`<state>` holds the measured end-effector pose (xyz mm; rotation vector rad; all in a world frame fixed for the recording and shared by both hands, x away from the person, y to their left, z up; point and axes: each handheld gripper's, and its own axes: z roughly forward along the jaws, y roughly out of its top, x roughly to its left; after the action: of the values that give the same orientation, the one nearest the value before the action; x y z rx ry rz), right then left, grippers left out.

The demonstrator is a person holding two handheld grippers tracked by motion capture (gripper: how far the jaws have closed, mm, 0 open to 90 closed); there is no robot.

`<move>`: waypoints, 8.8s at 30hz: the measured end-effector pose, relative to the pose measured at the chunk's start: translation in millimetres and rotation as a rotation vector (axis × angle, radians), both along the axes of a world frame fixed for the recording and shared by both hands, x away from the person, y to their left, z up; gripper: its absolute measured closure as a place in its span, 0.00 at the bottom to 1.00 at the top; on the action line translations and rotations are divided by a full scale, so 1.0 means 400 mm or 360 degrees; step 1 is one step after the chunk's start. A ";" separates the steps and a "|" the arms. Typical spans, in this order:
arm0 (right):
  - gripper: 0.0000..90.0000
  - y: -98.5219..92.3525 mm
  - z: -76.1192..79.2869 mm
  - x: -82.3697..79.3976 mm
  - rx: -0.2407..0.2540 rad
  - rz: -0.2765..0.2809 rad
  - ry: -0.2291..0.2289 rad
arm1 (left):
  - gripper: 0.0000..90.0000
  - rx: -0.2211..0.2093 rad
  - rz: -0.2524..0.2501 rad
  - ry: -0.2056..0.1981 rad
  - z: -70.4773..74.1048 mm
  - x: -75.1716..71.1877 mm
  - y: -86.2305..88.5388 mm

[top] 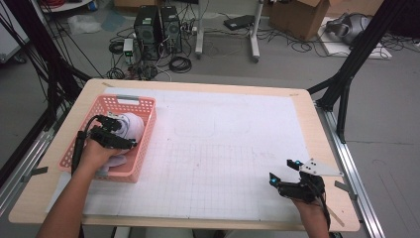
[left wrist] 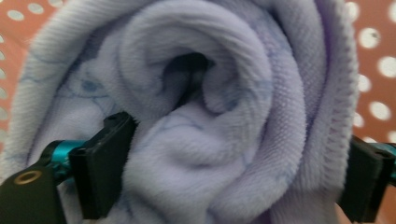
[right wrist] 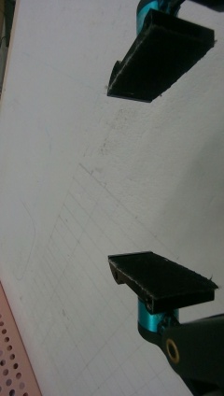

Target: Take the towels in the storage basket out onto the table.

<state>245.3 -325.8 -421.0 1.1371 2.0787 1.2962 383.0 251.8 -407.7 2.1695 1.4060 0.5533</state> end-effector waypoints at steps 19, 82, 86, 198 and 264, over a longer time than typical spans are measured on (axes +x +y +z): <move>0.17 -0.012 -0.001 -0.008 0.0021 -0.0024 0.0027 | 0.45 0.0359 0.0040 -0.0073 -0.027 0.008 -0.010; 0.17 -0.012 0.011 -0.023 0.0046 -0.0035 -0.0002 | 0.75 -0.0879 -0.0372 -0.1427 0.277 -0.184 0.041; 0.17 -0.011 0.012 -0.024 0.0047 -0.0037 -0.0004 | 0.75 -0.0916 -0.0461 -0.1452 0.299 -0.191 0.013; 0.17 0.109 -0.017 0.063 -0.0057 0.0144 0.0102 | 0.30 -0.0655 -0.0648 -0.0590 0.127 -0.136 -0.387; 0.31 -0.062 0.041 0.045 -0.0051 0.0044 0.0014 | 0.29 -0.0806 -0.0637 -0.0576 0.032 -0.164 -0.353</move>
<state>263.5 -350.6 -404.5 1.1059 2.1207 1.2685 317.3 110.5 -394.7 1.7594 0.7827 0.3636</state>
